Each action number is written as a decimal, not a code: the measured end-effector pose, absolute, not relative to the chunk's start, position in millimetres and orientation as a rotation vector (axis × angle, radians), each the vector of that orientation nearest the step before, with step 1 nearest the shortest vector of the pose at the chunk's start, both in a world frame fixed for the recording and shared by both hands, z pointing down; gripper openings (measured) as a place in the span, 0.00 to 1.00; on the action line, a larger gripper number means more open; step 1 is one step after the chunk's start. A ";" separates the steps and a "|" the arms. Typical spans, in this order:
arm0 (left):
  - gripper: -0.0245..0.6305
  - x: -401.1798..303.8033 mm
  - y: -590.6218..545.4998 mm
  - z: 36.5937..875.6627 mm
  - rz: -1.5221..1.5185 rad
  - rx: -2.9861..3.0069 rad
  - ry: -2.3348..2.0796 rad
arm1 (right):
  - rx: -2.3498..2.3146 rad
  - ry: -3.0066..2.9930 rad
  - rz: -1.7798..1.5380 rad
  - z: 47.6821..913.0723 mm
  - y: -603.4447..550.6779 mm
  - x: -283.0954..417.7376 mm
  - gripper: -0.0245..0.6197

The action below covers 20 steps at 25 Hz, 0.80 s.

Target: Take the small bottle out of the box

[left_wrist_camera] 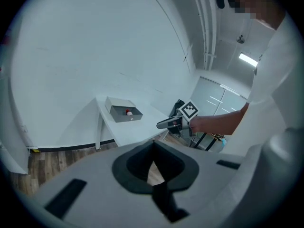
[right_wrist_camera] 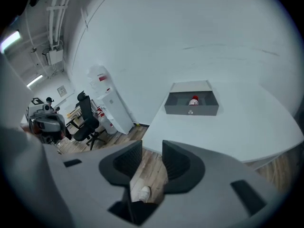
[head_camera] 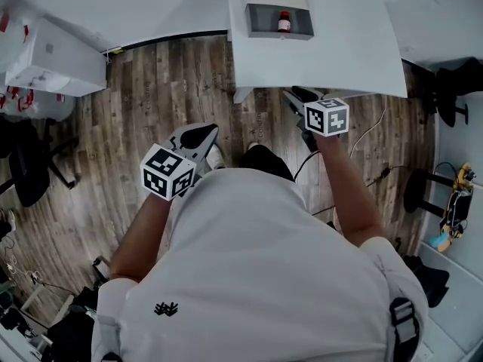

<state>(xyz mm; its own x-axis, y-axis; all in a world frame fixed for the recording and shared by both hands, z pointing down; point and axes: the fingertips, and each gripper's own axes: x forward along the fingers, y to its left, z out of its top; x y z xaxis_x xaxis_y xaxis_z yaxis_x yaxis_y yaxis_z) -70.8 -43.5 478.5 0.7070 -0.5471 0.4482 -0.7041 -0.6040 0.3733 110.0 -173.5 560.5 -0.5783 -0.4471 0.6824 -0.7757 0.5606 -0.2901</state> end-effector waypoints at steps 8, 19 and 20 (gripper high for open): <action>0.05 -94.9 -77.9 474.2 0.348 2.356 -1.031 | 1.014 -2.199 0.803 570.1 -260.3 113.4 0.30; 0.05 -120.9 -153.6 462.4 0.329 2.276 -1.236 | 0.980 -2.131 0.868 590.6 -379.9 110.3 0.44; 0.05 -119.7 -160.0 461.5 0.333 2.273 -1.245 | 0.975 -2.120 0.876 593.1 -388.6 111.0 0.44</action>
<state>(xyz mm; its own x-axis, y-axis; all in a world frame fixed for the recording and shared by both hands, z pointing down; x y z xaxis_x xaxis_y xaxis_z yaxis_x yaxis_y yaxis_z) -119.7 -160.0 461.5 0.5467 -0.7082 0.4467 -0.8367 -0.4402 0.3259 111.0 -388.6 593.1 -0.5216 -0.3856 0.7611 -0.8103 0.5031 -0.3004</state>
